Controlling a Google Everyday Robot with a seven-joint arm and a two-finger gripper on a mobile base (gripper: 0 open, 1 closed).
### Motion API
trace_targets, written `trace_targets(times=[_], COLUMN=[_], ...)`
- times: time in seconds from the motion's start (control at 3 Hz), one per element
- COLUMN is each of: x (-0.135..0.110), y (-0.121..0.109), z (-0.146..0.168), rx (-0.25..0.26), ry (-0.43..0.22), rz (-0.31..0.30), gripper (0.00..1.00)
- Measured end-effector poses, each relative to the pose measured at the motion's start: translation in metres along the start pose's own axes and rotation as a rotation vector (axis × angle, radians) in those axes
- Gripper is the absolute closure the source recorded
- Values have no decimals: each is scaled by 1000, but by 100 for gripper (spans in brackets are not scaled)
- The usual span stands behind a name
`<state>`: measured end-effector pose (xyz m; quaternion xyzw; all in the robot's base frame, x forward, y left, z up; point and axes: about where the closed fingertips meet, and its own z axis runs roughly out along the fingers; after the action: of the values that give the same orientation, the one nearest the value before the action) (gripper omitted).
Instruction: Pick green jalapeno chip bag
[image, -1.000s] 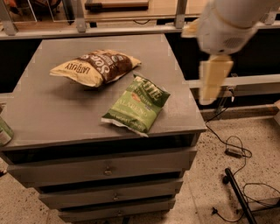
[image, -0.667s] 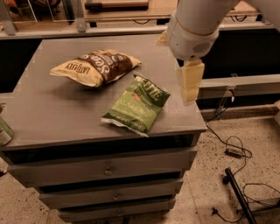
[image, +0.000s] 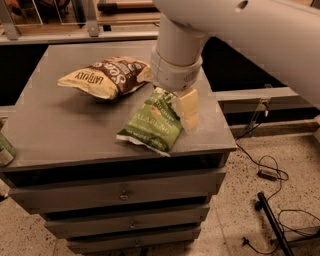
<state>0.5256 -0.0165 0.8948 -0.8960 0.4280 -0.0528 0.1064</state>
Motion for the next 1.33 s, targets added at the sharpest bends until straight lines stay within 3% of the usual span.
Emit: trace_targets(times=[0.33,0.67,1.33], x=[-19,-33,-34], y=[0,1,1], z=[22,40,40], rx=[-17,-30,-30], ry=[-12,-23,-22], rz=[-105,-166,-165], gripper=[0,0,40])
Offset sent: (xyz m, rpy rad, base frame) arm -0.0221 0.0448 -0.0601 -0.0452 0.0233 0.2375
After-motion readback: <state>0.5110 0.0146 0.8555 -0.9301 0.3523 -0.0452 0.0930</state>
